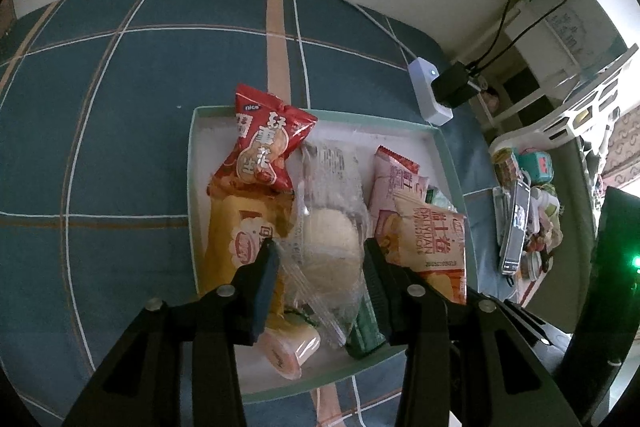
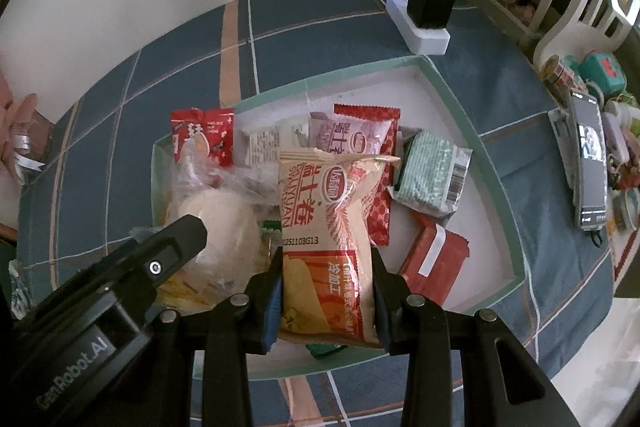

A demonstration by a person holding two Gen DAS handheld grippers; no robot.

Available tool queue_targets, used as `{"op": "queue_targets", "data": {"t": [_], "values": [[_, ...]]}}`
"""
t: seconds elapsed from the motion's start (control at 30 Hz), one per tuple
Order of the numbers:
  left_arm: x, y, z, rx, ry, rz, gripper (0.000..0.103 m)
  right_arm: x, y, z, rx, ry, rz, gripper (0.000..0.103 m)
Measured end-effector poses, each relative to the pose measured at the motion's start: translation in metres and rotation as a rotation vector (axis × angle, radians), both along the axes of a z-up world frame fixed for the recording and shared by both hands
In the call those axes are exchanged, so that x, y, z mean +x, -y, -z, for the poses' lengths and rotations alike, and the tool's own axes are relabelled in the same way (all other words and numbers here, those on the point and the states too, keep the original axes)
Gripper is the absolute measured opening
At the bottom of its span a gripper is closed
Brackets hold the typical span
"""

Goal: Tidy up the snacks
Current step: 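Carry both held snacks over the white tray, then lower both snacks into the tray and open both grippers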

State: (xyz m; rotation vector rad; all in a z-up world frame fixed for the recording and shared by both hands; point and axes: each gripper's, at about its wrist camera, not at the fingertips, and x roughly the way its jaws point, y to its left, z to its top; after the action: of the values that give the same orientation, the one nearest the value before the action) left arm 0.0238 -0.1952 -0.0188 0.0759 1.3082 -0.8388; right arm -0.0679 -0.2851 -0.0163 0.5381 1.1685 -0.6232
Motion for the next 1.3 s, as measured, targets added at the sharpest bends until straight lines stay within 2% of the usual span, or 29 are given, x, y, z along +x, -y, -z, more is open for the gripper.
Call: {"op": "queue_targets", "data": {"t": [0.17,0.3,0.67,0.77,0.83,0.93,0.97,1.03,1.07,1.13,1.3], "values": [[0.0,-0.001,-0.001,0.0,-0.005,-0.01,0.046,0.0,0.001,0.003,0.008,-0.007,0.001,0.04],[0.003,-0.007,-0.006,-0.004,0.002,-0.027,0.052,0.0,0.002,0.004,0.013,-0.012,0.006,0.04],[0.011,-0.019,-0.015,0.006,0.02,-0.07,0.053,0.004,0.01,0.021,0.042,-0.038,-0.007,0.039],[0.014,-0.024,-0.017,0.039,0.051,-0.096,0.055,0.004,0.012,0.03,0.065,-0.051,-0.001,0.039],[0.016,-0.028,-0.017,0.073,0.074,-0.112,0.067,0.004,0.013,0.031,0.072,-0.048,0.004,0.039],[0.02,-0.036,-0.013,0.148,0.115,-0.134,0.07,0.002,0.015,0.032,0.079,-0.042,0.02,0.042],[0.022,-0.038,-0.011,0.17,0.124,-0.142,0.072,0.002,0.015,0.033,0.083,-0.047,0.023,0.046],[0.026,-0.044,-0.006,0.222,0.143,-0.165,0.081,0.002,0.016,0.036,0.084,-0.064,0.03,0.06],[0.028,-0.046,-0.003,0.244,0.15,-0.177,0.082,0.001,0.017,0.036,0.081,-0.068,0.033,0.068],[0.032,-0.051,0.001,0.274,0.159,-0.195,0.086,0.0,0.018,0.034,0.074,-0.066,0.035,0.071],[0.033,-0.062,0.012,0.343,0.186,-0.221,0.089,-0.001,0.018,0.031,0.035,-0.077,0.04,0.089]]}}
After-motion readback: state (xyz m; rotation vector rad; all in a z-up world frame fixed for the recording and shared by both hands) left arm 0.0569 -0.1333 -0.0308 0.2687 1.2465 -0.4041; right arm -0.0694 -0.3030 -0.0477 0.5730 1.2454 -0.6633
